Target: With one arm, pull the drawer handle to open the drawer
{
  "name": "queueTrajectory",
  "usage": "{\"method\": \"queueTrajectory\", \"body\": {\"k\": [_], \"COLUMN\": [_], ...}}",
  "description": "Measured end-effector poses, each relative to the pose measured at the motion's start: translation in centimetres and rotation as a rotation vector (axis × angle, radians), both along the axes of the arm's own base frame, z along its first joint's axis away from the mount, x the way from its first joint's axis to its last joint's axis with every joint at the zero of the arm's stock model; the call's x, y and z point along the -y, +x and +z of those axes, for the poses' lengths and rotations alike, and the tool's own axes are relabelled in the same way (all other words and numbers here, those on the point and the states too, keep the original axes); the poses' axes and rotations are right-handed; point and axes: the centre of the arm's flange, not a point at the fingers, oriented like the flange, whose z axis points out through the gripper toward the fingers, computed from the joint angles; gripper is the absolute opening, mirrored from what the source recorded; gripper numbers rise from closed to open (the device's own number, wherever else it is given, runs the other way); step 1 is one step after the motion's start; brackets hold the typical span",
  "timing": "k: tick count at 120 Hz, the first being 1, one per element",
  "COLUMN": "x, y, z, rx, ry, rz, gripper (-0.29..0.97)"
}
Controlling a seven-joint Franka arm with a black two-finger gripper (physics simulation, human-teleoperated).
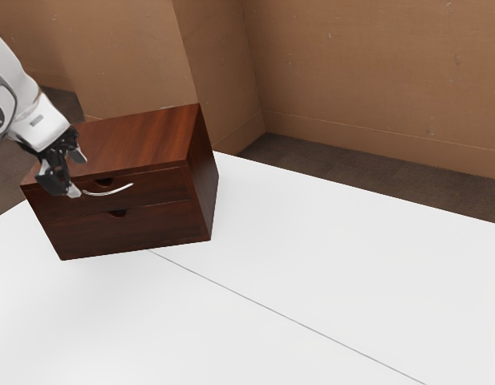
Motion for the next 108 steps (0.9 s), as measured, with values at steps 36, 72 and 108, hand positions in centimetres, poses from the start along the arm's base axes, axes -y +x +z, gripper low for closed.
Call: {"method": "queueTrajectory", "body": {"k": [36, 72, 108], "x": [2.9, 0.8, -1.1], "y": [-2.2, -1.0, 0.8], "z": [-3.2, -4.6, -6.0], "rx": [-0.008, 0.001, 0.027], "ry": [-0.033, -0.012, -0.078], "rz": [-0.087, -0.046, 0.014], "gripper": [0.42, 0.34, 0.32]}}
